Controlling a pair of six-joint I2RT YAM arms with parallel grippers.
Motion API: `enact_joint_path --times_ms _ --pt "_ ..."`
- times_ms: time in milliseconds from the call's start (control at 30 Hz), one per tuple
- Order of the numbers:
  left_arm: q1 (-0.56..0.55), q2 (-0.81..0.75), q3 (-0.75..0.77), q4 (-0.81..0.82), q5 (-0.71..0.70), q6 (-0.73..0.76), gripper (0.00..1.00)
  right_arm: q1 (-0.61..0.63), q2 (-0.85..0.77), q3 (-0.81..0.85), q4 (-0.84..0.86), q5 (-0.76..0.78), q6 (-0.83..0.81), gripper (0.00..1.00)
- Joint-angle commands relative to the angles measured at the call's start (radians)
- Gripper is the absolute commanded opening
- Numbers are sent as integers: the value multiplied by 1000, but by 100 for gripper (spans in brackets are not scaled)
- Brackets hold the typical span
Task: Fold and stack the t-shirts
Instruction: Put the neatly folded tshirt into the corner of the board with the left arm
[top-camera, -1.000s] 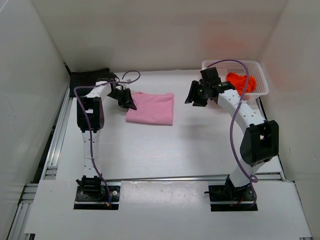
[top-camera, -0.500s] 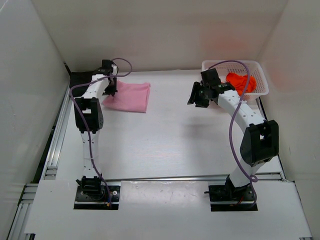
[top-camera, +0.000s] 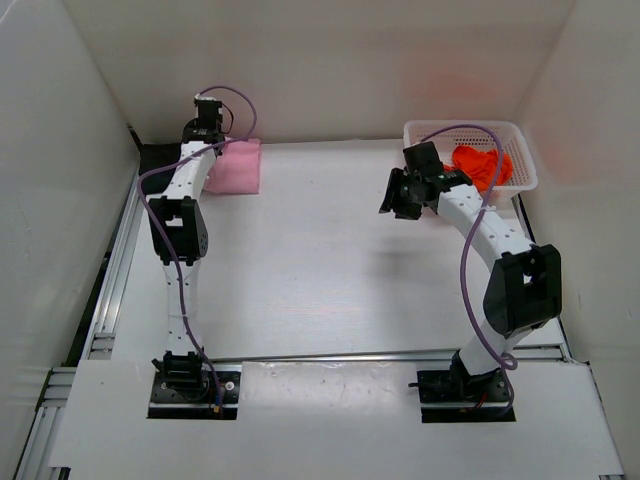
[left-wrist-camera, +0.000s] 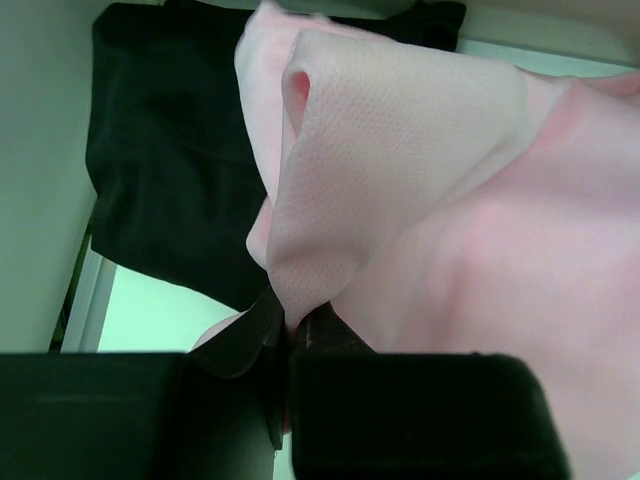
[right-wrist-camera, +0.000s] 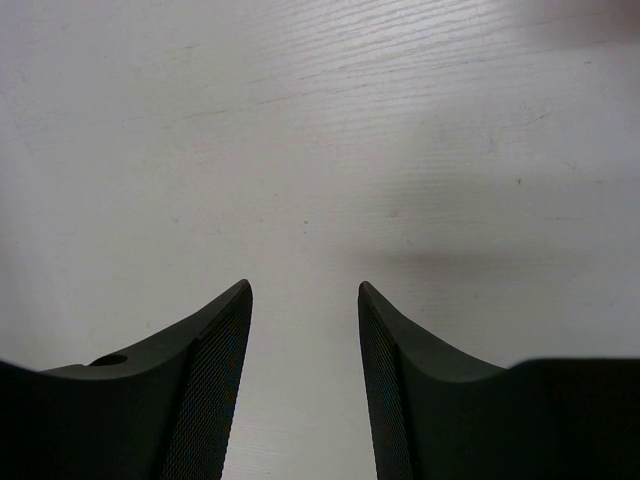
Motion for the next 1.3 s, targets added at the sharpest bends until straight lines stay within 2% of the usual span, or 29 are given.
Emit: enact_joint_path --times_ms 0,333,633,867,933,1033,1100,1167,1267 --pt "14 -65 17 50 -62 -1 10 -6 -42 -4 10 17 6 52" --pt "99 -65 85 115 -106 -1 10 -6 -42 -4 0 26 6 52" --pt "174 -85 76 136 -106 -1 10 -6 -4 9 0 17 -3 52" --pt "194 1 85 155 -116 -1 10 -6 39 68 -27 8 -12 52" --pt "194 30 100 169 -156 -1 10 -6 62 79 -27 -3 -21 52" --pt "205 66 137 187 -224 -1 40 -6 71 102 -38 -12 -22 52" --pt "225 87 137 219 -289 -1 65 -6 71 112 -38 -12 -22 52" --pt "237 96 148 242 -351 -1 70 -6 71 121 -38 -12 -22 52" --pt "258 78 148 254 -372 -1 70 -6 71 134 -47 -12 -32 52"
